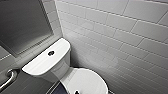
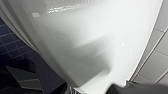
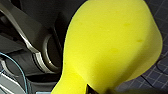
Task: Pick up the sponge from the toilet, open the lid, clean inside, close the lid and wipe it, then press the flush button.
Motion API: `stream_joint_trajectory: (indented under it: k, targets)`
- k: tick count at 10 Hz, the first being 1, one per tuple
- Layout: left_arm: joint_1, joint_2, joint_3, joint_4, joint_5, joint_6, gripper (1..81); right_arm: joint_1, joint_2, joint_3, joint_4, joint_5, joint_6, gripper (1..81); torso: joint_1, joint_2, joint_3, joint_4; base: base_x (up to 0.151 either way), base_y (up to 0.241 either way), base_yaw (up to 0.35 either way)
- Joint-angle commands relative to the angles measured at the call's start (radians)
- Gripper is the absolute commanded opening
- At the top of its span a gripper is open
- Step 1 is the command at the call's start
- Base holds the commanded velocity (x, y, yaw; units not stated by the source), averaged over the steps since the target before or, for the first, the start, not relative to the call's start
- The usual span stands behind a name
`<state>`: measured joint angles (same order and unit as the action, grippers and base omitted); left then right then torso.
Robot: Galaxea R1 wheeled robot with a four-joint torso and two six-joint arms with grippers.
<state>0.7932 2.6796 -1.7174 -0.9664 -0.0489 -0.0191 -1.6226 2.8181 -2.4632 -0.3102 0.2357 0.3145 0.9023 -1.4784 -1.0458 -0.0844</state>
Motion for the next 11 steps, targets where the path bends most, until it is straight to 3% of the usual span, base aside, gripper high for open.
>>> stream_joint_trajectory:
  k: [1, 3, 4, 6, 11]
  targets:
    - [-0.148, -0.035, 0.116, 0.006, -0.020, 0.028, 81.1, -0.024, -0.018, 0.009, -0.018, -0.072, -0.003, 1.0, 0.000, 0.000, 0.047, 0.000, 0.000, 0.000, 0.000]
    - [-0.148, -0.059, 0.163, 0.006, -0.052, 0.028, 81.1, -0.024, -0.018, 0.009, -0.018, -0.073, -0.005, 1.0, 0.000, 0.000, 0.082, 0.000, 0.000, 0.000, 0.000]
    - [-0.148, -0.072, 0.188, 0.006, -0.058, 0.027, 81.1, -0.024, -0.018, 0.009, -0.018, -0.073, -0.005, 1.0, 0.000, 0.000, 0.050, 0.000, 0.000, 0.000, 0.000]
    - [-0.148, -0.093, 0.222, 0.005, -0.089, 0.024, 81.1, -0.024, -0.018, 0.009, -0.018, -0.073, -0.005, 1.0, 0.000, -0.001, 0.072, 0.000, 0.000, 0.000, 0.000]
    - [-0.150, -0.200, 0.415, 0.005, -0.245, 0.014, 81.1, -0.023, -0.016, 0.009, -0.018, -0.073, -0.005, 1.0, 0.000, -0.001, 0.074, 0.000, 0.000, 0.000, 0.000]
